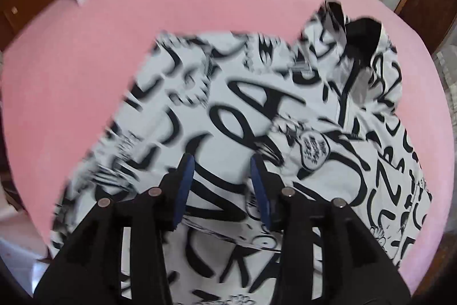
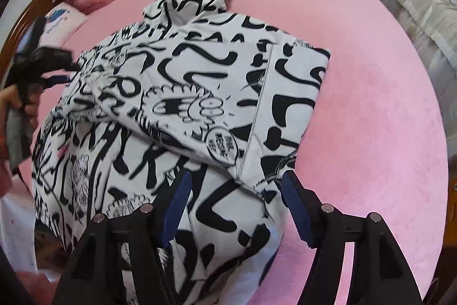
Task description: Fold large clothes
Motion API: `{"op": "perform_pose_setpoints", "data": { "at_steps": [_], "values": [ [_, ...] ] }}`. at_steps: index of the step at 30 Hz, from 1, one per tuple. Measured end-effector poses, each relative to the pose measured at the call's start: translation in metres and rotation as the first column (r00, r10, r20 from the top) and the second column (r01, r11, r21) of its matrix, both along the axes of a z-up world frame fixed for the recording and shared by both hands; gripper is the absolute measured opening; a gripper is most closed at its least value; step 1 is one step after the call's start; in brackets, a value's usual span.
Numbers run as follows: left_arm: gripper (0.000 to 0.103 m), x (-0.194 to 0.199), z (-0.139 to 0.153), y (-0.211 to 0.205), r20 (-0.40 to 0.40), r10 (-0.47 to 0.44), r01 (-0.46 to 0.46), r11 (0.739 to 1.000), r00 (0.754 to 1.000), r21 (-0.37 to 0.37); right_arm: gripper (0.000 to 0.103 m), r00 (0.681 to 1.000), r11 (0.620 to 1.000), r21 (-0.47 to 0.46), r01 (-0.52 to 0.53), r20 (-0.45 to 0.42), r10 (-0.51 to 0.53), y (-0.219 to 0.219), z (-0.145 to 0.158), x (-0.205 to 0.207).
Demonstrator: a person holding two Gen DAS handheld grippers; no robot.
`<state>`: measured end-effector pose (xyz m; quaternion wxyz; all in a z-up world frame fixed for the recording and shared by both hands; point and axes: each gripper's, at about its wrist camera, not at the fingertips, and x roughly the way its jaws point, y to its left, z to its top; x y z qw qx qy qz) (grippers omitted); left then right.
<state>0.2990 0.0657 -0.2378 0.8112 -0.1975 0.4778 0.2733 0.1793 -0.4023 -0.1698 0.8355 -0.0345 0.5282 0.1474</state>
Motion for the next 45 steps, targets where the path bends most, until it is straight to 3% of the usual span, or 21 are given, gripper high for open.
{"op": "perform_pose_setpoints", "data": {
  "at_steps": [3,5,6,7,9,10,14,16,19,22,24,26,28,29,32,34,35,37,41,45],
  "values": [
    [0.037,-0.01,0.011,-0.006,0.051,-0.054,0.059,0.994,0.997,-0.096,0.047,0.997,0.988,0.146,0.041,-0.073,-0.031,0.023,-0.008,0.008],
    [0.037,-0.012,0.011,-0.024,0.029,-0.112,0.115,0.983,0.993,-0.143,0.023,0.988,0.975,0.208,0.075,-0.15,-0.044,0.039,-0.02,0.022],
    [0.035,-0.011,0.011,-0.037,0.023,-0.157,0.158,0.975,0.987,-0.154,0.019,0.981,0.969,0.226,0.101,-0.182,-0.059,0.048,-0.026,0.029],
    [0.023,-0.01,0.011,-0.05,0.028,-0.205,0.207,0.965,0.978,-0.159,0.015,0.976,0.963,0.242,0.12,-0.209,-0.069,0.057,-0.032,0.035],
    [0.003,-0.005,0.007,-0.082,0.017,-0.306,0.304,0.935,0.952,-0.184,0.011,0.971,0.949,0.286,0.136,-0.231,-0.07,0.07,-0.04,0.043],
    [0.0,-0.002,0.003,-0.093,0.004,-0.334,0.328,0.924,0.943,-0.196,0.009,0.966,0.939,0.31,0.149,-0.248,-0.072,0.075,-0.045,0.048],
    [0.0,0.018,-0.029,-0.148,-0.083,-0.474,0.445,0.864,0.876,-0.238,0.006,0.95,0.941,0.29,0.175,-0.3,-0.084,0.089,-0.068,0.059],
    [0.0,0.026,-0.05,-0.157,-0.128,-0.48,0.432,0.856,0.868,-0.282,0.004,0.944,0.947,0.262,0.185,-0.314,-0.097,0.085,-0.078,0.061],
    [0.0,0.034,-0.076,-0.144,-0.223,-0.414,0.355,0.898,0.883,-0.262,0.001,0.935,0.954,0.192,0.23,-0.317,-0.161,0.059,-0.087,0.063],
    [0.0,0.029,-0.081,-0.108,-0.245,-0.293,0.253,0.95,0.924,-0.182,0.001,0.943,0.967,0.061,0.249,-0.244,-0.227,0.022,-0.081,0.059],
    [0.0,0.025,-0.08,-0.089,-0.256,-0.238,0.209,0.969,0.937,-0.134,0.001,0.954,0.971,0.091,0.222,-0.227,-0.197,-0.002,-0.079,0.054],
    [0.0,0.024,-0.082,-0.075,-0.244,-0.228,0.192,0.968,0.943,-0.162,0.0,0.958,0.975,0.095,0.203,-0.223,-0.178,-0.009,-0.075,0.052],
    [0.0,0.026,-0.081,-0.076,-0.248,-0.233,0.197,0.967,0.94,-0.163,0.0,0.967,0.983,-0.007,0.185,-0.177,-0.183,-0.003,-0.066,0.052],
    [0.0,0.026,-0.077,-0.079,-0.255,-0.233,0.202,0.969,0.938,-0.144,0.0,0.968,0.983,0.012,0.185,-0.173,-0.18,-0.002,-0.061,0.053],
    [0.0,0.028,-0.059,-0.095,-0.218,-0.253,0.228,0.964,0.943,-0.134,0.0,0.978,0.962,0.208,0.178,-0.143,-0.15,0.003,-0.041,0.054],
    [0.0,0.032,-0.049,-0.11,-0.141,-0.3,0.266,0.939,0.943,-0.219,0.0,0.985,0.946,0.299,0.123,-0.152,-0.08,0.023,-0.038,0.058],
    [0.0,0.036,-0.047,-0.122,-0.101,-0.339,0.3,0.912,0.936,-0.281,0.0,0.986,0.942,0.327,0.077,-0.166,-0.023,0.036,-0.041,0.062],
    [0.0,0.048,-0.05,-0.143,-0.079,-0.383,0.339,0.882,0.92,-0.326,0.0,0.98,0.947,0.32,-0.027,-0.18,0.088,0.068,-0.055,0.07],
    [0.0,0.082,-0.058,-0.167,-0.108,-0.391,0.353,0.898,0.914,-0.262,0.0,0.968,0.963,0.232,-0.14,-0.175,0.183,0.106,-0.083,0.088],
    [0.0,0.118,-0.07,-0.15,-0.111,-0.361,0.332,0.918,0.926,-0.217,0.0,0.984,0.966,0.249,-0.066,-0.146,0.105,0.097,-0.087,0.129]
  ]
}}
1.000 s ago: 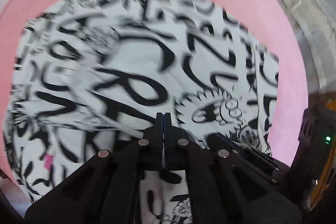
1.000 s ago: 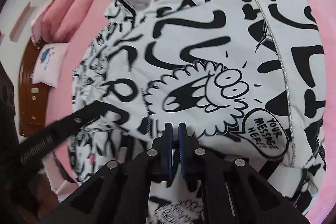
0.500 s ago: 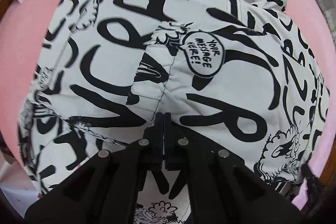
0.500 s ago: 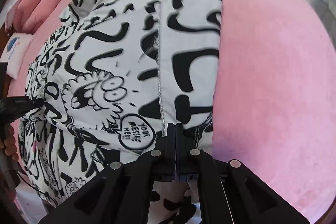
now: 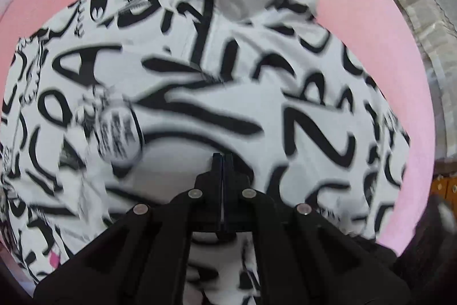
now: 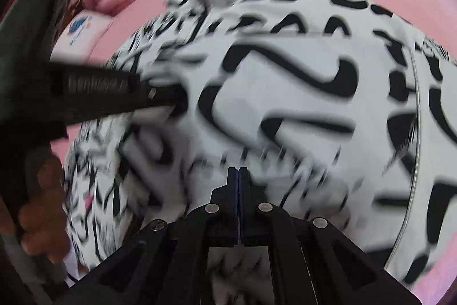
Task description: Fold large clothes
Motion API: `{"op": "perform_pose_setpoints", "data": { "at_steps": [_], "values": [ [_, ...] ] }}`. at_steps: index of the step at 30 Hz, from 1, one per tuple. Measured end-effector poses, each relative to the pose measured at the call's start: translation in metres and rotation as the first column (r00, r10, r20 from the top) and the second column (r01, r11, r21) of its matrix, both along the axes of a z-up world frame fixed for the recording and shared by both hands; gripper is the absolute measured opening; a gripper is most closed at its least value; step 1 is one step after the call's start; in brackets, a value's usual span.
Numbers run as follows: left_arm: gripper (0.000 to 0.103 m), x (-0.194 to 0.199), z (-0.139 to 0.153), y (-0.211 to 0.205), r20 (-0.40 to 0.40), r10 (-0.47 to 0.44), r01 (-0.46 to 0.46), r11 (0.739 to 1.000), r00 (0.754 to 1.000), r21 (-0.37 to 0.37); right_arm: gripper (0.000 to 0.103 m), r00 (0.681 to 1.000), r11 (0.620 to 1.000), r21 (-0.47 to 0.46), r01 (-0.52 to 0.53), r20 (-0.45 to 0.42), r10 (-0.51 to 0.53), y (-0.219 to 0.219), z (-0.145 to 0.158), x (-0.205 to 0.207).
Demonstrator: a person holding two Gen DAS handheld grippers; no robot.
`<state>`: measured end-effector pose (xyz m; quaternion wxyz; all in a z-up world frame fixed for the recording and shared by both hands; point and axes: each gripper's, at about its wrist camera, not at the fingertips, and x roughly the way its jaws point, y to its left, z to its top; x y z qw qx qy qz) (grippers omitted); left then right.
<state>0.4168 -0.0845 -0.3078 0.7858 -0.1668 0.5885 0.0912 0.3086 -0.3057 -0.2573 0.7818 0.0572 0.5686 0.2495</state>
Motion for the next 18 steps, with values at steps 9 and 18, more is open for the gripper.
{"op": "perform_pose_setpoints", "data": {
  "at_steps": [9,18],
  "values": [
    [0.0,0.007,-0.017,0.077,-0.034,0.14,-0.134,0.981,0.99,0.138,0.0,0.923,0.92,0.097,0.38,0.024,-0.383,-0.133,0.016,0.048],
    [0.0,-0.016,-0.031,0.116,-0.09,0.201,-0.176,0.958,0.975,0.225,0.0,0.848,0.848,-0.011,0.53,0.014,-0.53,-0.172,0.006,0.042]
  ]
}}
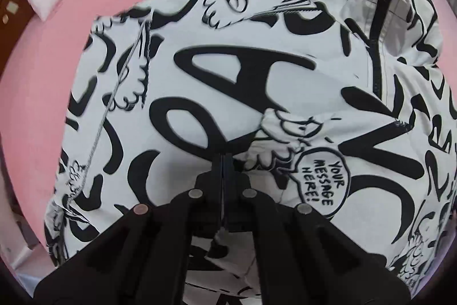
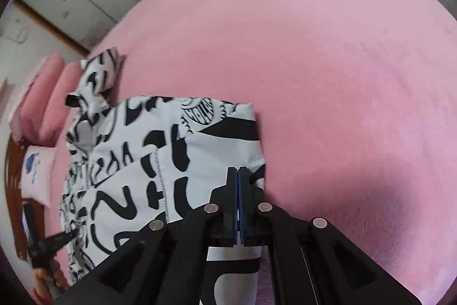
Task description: Fold large clothes
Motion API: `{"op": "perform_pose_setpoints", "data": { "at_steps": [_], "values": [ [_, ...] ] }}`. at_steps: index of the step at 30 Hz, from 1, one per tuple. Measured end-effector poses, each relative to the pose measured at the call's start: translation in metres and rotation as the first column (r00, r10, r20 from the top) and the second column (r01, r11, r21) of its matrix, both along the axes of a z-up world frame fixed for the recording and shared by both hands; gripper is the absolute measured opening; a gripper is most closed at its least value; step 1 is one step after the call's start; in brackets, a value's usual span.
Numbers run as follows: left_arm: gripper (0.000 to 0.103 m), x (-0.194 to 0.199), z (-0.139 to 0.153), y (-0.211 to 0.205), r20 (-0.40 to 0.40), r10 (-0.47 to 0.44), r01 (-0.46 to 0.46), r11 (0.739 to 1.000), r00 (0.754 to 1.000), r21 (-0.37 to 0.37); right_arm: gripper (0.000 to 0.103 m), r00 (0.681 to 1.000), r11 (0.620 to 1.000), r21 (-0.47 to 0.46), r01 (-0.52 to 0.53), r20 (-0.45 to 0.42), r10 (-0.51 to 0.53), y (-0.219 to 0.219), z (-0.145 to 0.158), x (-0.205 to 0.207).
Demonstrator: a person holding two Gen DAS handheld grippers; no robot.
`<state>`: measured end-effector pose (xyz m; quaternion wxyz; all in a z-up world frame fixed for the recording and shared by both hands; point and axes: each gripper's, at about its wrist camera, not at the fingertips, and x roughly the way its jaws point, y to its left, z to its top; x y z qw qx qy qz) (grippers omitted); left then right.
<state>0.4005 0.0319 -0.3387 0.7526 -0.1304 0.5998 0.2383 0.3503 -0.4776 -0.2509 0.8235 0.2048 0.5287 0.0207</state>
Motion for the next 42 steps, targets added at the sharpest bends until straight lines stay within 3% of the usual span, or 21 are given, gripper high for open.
{"op": "perform_pose_setpoints", "data": {
  "at_steps": [3,5,6,9,12,18,22,24,26,28,29,33,35,39,42],
  "values": [
    [0.0,-0.009,0.012,0.012,0.007,-0.001,0.001,1.0,1.0,-0.027,0.007,0.998,0.998,0.041,-0.051,-0.03,0.053,0.01,0.009,0.002],
    [0.0,-0.003,0.023,0.024,0.017,-0.04,0.041,0.997,0.999,-0.061,0.03,0.993,0.988,0.121,-0.093,-0.058,0.101,0.021,0.01,0.008],
    [0.0,0.005,0.029,0.032,0.017,-0.066,0.067,0.995,0.998,-0.075,0.034,0.986,0.978,0.159,-0.134,-0.074,0.147,0.031,0.012,0.013],
    [0.0,0.037,0.043,0.051,-0.001,-0.182,0.181,0.979,0.983,-0.092,0.037,0.936,0.936,0.208,-0.284,-0.152,0.318,0.066,0.019,0.036],
    [0.0,0.071,0.054,0.069,-0.071,-0.294,0.288,0.954,0.953,-0.087,0.037,0.898,0.907,0.226,-0.356,-0.187,0.399,0.097,0.033,0.066],
    [0.0,0.148,0.067,0.116,-0.137,-0.355,0.309,0.911,0.925,-0.271,0.053,0.87,0.894,0.254,-0.37,-0.243,0.43,0.146,0.057,0.138],
    [0.001,0.196,0.079,0.134,-0.221,-0.464,0.438,0.885,0.858,-0.159,0.057,0.89,0.899,0.27,-0.343,-0.212,0.404,0.177,0.072,0.193],
    [0.003,0.231,0.082,0.144,-0.242,-0.475,0.449,0.879,0.846,-0.157,0.062,0.899,0.902,0.274,-0.332,-0.196,0.391,0.19,0.077,0.221],
    [0.013,0.254,0.084,0.153,-0.232,-0.459,0.422,0.886,0.858,-0.193,0.063,0.909,0.908,0.265,-0.324,-0.18,0.376,0.2,0.08,0.245],
    [0.036,0.28,0.09,0.16,-0.199,-0.441,0.395,0.889,0.875,-0.229,0.063,0.923,0.914,0.262,-0.311,-0.147,0.356,0.21,0.084,0.267],
    [0.04,0.289,0.095,0.165,-0.172,-0.433,0.387,0.889,0.885,-0.245,0.063,0.93,0.916,0.265,-0.3,-0.131,0.342,0.214,0.084,0.277],
    [0.042,0.345,0.111,0.175,-0.044,-0.362,0.337,0.901,0.931,-0.272,0.063,0.952,0.934,0.27,-0.233,-0.136,0.276,0.225,0.071,0.311],
    [0.042,0.355,0.115,0.169,0.026,-0.32,0.311,0.897,0.947,-0.315,0.063,0.96,0.935,0.291,-0.203,-0.129,0.249,0.229,0.063,0.323],
    [0.042,0.386,0.102,0.17,0.138,-0.222,0.26,0.866,0.965,-0.427,0.063,0.966,0.928,0.338,-0.159,-0.143,0.218,0.221,0.039,0.337],
    [0.042,0.397,0.076,0.16,0.162,-0.199,0.253,0.838,0.967,-0.484,0.063,0.96,0.918,0.363,-0.161,-0.156,0.231,0.224,0.02,0.347]
  ]
}}
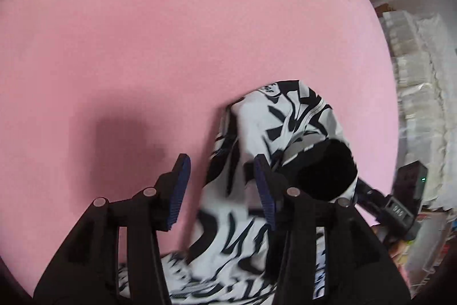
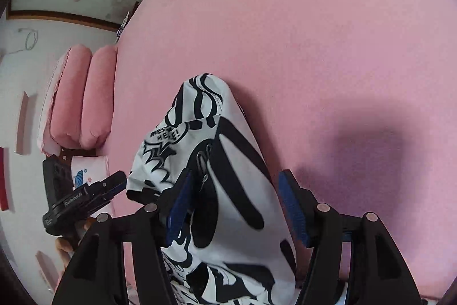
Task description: Fold large clothes
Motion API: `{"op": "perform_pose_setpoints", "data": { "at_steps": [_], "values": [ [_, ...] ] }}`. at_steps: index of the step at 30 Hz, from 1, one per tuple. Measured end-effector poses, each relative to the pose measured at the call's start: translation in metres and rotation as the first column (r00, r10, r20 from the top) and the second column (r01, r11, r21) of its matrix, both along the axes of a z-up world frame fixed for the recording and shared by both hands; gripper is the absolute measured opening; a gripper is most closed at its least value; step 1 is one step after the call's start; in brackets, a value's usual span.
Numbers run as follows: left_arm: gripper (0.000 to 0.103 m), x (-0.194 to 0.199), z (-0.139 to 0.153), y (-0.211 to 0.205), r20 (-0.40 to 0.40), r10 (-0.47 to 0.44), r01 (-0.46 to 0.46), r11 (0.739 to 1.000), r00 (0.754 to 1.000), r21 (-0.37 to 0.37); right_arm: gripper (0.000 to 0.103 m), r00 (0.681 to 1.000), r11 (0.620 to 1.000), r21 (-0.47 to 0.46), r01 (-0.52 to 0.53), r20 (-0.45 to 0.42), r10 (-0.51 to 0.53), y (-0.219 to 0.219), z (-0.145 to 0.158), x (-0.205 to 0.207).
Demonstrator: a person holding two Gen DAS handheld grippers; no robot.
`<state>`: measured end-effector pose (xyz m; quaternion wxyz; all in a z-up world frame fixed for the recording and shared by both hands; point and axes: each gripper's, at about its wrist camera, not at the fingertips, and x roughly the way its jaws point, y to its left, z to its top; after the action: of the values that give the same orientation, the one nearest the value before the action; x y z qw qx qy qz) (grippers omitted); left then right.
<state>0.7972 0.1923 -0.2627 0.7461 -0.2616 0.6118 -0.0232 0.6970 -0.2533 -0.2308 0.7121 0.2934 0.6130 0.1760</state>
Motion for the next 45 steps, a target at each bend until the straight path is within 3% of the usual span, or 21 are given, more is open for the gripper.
{"op": "perform_pose_setpoints", "data": {
  "at_steps": [8,12,14,16,17,19,21,25,32,35,38,40,42,45],
  "values": [
    [0.042,0.012,-0.069,-0.014,0.022,0.083,-0.078,0.981,0.996,-0.18,0.063,0.998,0.999,-0.034,-0.023,0.056,0.025,0.02,-0.032,0.02],
    [0.042,0.013,-0.08,-0.014,0.028,0.119,-0.11,0.972,0.993,-0.207,0.061,0.996,1.0,-0.028,-0.005,0.091,0.007,0.022,-0.034,0.021],
    [0.037,0.008,-0.08,-0.018,0.048,0.1,-0.086,0.968,0.994,-0.235,0.03,0.994,0.999,0.012,-0.04,0.099,0.039,0.022,-0.033,0.02],
    [0.014,0.006,-0.068,-0.024,0.091,0.033,-0.013,0.979,0.995,-0.205,0.022,0.993,0.999,0.016,-0.05,0.104,0.048,0.024,-0.026,0.018],
    [0.012,0.006,-0.067,-0.032,0.111,0.007,0.014,0.983,0.994,-0.182,0.014,0.992,0.998,0.015,-0.056,0.112,0.054,0.025,-0.022,0.017],
    [0.005,-0.003,-0.048,-0.041,0.193,-0.072,0.101,0.984,0.979,-0.148,0.01,0.986,0.994,0.037,-0.098,0.141,0.092,0.03,-0.009,0.015],
    [0.005,-0.019,-0.022,-0.041,0.288,-0.114,0.165,0.973,0.951,-0.16,0.008,0.977,0.99,0.053,-0.131,0.176,0.12,0.032,0.008,0.011],
    [0.005,-0.072,0.03,-0.042,0.45,-0.231,0.319,0.938,0.863,-0.132,0.007,0.945,0.966,0.131,-0.224,0.27,0.183,0.031,0.052,-0.014],
    [0.005,-0.17,0.091,-0.014,0.503,-0.326,0.411,0.909,0.801,-0.066,0.006,0.841,0.898,0.083,-0.432,0.397,0.368,0.03,0.11,-0.097],
    [0.005,-0.217,0.096,-0.017,0.502,-0.395,0.453,0.892,0.769,0.008,0.006,0.813,0.894,-0.016,-0.449,0.409,0.416,0.028,0.116,-0.139],
    [0.005,-0.264,0.096,-0.018,0.497,-0.428,0.453,0.888,0.755,0.075,0.006,0.786,0.894,-0.115,-0.434,0.436,0.438,0.026,0.112,-0.176],
    [0.005,-0.287,0.083,-0.03,0.494,-0.422,0.433,0.896,0.76,0.1,0.006,0.784,0.899,-0.163,-0.407,0.444,0.435,0.024,0.103,-0.201],
    [0.005,-0.309,0.068,-0.038,0.484,-0.395,0.39,0.913,0.781,0.116,0.006,0.795,0.905,-0.201,-0.374,0.433,0.424,0.021,0.09,-0.224],
    [0.005,-0.335,0.041,-0.047,0.453,-0.355,0.337,0.933,0.818,0.122,0.022,0.853,0.917,-0.259,-0.305,0.354,0.384,0.021,0.062,-0.253]
  ]
}}
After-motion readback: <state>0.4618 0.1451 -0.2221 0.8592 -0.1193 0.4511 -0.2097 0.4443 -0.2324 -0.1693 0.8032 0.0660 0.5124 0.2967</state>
